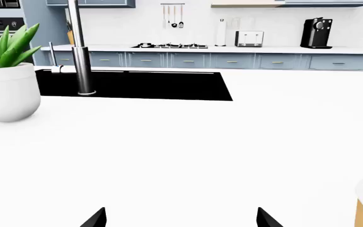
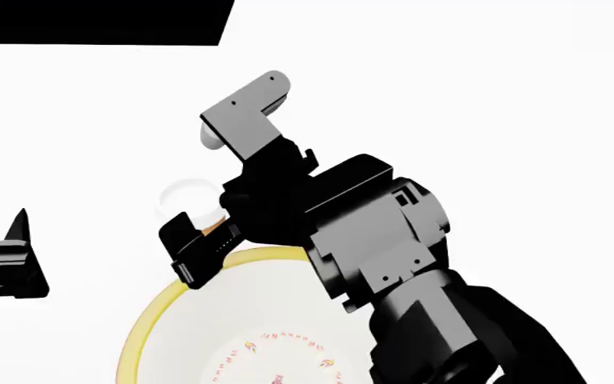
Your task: Place the cup inside the bowl on the dining table and move the bowl to any counter.
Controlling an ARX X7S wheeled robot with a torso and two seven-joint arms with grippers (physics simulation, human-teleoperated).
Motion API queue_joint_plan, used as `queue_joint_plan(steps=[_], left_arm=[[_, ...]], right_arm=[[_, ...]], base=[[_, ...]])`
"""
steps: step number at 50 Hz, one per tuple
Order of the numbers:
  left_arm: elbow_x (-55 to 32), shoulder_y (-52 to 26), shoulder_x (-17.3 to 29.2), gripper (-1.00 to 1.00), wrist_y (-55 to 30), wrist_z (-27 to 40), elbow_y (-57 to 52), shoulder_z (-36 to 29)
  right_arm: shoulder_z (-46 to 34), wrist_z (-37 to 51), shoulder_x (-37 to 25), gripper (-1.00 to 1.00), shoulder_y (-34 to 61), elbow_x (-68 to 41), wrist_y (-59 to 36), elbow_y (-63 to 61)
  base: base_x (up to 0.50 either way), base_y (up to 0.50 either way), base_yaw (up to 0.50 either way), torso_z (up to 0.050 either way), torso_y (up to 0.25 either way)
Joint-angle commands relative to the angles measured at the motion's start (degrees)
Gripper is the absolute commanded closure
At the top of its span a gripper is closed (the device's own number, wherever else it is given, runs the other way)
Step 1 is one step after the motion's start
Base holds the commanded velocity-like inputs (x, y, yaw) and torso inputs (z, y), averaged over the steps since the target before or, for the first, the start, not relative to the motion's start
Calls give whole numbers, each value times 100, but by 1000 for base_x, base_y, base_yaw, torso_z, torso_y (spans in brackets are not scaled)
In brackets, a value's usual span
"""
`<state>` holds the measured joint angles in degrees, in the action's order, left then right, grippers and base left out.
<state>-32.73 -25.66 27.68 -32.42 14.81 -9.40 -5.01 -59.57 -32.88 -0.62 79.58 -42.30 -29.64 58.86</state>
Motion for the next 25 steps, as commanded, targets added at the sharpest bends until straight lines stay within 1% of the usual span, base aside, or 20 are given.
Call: queue_joint_plan(steps=[1,5,6,14,21,25], left_arm=[[-31,41,33,-100,13,-33,-17,6],[1,-1,-15,-100,12,11,9,-34],[12,-6,-26,-100,11,20,19,-48],[-19,32,25,-100,33,-16,25,-9],[-55,33,55,-100,-2,8,-25,23],[-25,31,53,-100,24,15,-6,8]], right_arm=[[-1631,147,60,-100,279,-1560,593,468],[-2000,203,60,-100,323,-1952,767,495],[-2056,227,60,100,341,-2031,802,507],[-2330,397,59,100,477,-2415,1014,582],[-2422,489,21,100,619,-2520,1104,491],[-2283,1134,-677,100,795,-2722,841,-780]], base=[[0,0,0,0,0],[0,0,0,0,0],[0,0,0,0,0],[0,0,0,0,0],[0,0,0,0,0],[0,0,0,0,0]])
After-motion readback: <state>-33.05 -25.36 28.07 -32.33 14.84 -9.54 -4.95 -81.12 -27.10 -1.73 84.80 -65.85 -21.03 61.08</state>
